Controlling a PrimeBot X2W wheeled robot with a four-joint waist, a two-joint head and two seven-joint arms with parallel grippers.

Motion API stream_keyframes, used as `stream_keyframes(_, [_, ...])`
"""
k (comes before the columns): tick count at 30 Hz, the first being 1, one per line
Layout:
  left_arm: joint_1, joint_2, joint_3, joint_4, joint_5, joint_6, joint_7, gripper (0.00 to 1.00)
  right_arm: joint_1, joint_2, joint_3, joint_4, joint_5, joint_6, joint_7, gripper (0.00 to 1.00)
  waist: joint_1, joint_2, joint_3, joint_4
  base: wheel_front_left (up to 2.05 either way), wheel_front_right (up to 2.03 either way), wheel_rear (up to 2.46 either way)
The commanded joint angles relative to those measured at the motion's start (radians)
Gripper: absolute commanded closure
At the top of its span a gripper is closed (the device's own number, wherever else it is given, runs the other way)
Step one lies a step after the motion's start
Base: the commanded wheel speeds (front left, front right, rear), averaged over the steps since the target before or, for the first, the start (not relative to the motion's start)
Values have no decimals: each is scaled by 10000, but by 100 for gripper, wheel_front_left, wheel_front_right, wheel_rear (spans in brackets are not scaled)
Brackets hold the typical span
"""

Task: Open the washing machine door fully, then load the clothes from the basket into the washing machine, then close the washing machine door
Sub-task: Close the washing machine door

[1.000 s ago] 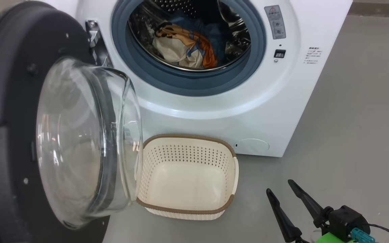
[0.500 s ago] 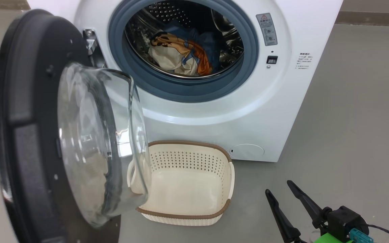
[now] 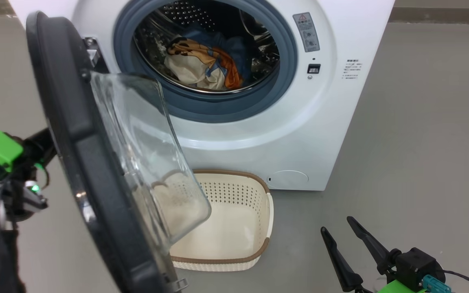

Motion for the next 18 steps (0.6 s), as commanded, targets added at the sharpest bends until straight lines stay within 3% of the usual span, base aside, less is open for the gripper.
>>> stream_keyframes(1, [-540,60,110,-237,-15,-236,-142,100,-270,-5,195,-270,-52,16,-48,0,0,-1,71,-95,0,0,0])
stream_keyframes(18, [-1222,-510,-146,1065,231,-1332,-1613,100,-525,-15,225,-287,32,16,-48,0,0,-1,335,-1049,0,0,0])
